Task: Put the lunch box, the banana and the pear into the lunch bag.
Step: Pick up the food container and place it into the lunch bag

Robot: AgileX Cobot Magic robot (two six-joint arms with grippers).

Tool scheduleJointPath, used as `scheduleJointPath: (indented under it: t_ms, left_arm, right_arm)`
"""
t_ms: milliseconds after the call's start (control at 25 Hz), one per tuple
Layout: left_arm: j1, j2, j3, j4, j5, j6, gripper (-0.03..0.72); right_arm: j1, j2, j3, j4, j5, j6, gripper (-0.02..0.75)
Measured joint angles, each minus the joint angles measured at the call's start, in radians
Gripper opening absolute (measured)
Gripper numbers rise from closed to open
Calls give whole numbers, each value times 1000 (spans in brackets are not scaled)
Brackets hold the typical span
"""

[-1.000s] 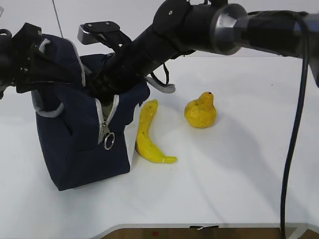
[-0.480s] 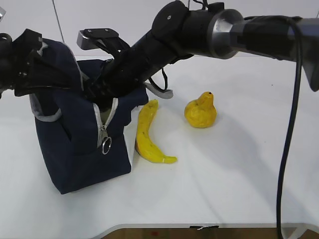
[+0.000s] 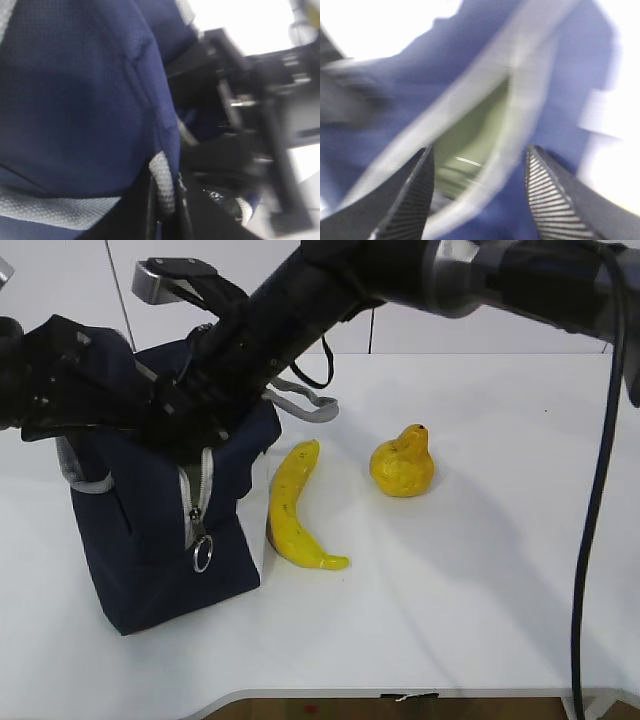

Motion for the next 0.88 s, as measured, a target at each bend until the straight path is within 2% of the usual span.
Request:
scheduleJointPath:
  t_ms: [200,320,400,640,880]
  left_arm:
    - [0,0,-2,36,-16,0,20]
    - [0,0,-2,40,-18,0,20]
    - [0,0,-3,42,-18,0,20]
    - [0,0,-5,48,-18,0,20]
    - [0,0,-5,52,-18,0,20]
  right_arm:
    - [0,-4,-175,-195,159,123,464]
    - [-2,-8,-258,-344,181,255,463]
    - [-9,-22,-272,-397,187,344,463]
    - [-18,-121,-248,-474,195,468,464]
    - [-31,-249,-53,-584,198,537,463]
